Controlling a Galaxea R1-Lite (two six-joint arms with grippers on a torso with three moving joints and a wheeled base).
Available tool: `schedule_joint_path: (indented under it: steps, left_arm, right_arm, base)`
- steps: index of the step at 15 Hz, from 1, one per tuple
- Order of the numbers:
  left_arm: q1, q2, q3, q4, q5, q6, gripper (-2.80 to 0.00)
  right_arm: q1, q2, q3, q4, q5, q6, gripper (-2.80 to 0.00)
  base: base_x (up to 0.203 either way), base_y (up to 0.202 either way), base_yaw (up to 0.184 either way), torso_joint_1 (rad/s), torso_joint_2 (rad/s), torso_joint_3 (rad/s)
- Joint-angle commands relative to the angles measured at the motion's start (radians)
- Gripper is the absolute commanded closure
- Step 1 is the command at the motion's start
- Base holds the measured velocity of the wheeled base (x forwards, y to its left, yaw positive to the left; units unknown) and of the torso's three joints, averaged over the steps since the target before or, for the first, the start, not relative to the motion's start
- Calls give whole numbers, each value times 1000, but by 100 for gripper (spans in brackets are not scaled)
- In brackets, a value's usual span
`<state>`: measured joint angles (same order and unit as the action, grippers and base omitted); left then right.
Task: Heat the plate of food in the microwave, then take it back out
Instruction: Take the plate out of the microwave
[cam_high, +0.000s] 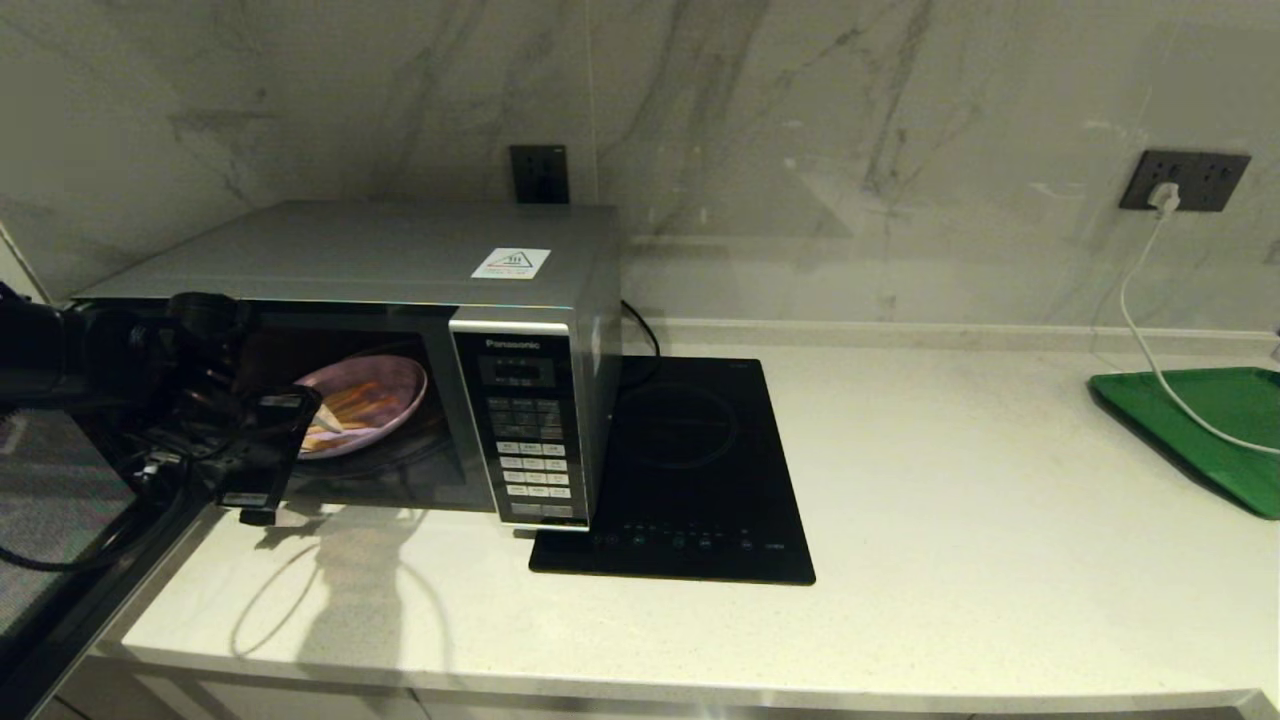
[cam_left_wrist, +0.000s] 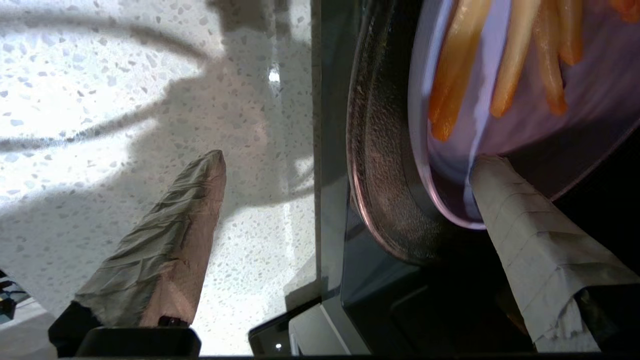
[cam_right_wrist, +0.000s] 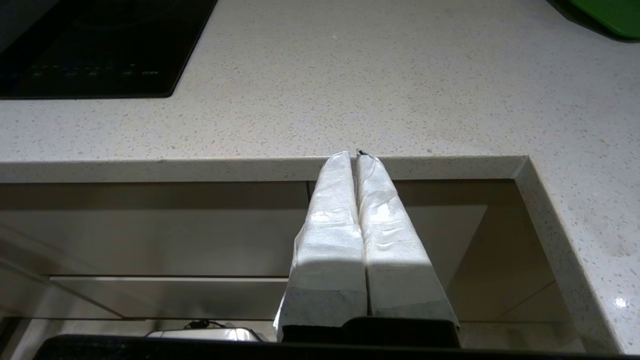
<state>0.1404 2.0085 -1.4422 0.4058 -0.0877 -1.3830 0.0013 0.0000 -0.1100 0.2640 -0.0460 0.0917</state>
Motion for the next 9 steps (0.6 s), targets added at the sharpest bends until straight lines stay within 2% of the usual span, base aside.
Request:
schedule_joint_path:
  steps: [1,9]
  left_arm:
    - [1,22,-6,2,0,-7,-280]
    - [2,32,8,11,3,-5,-280]
  right_arm:
    - [0,0,0,1,0,0,0]
    - [0,0,0,1,0,0,0]
  base:
    - [0,0,0,0,0,0]
    - [0,0,0,0,0,0]
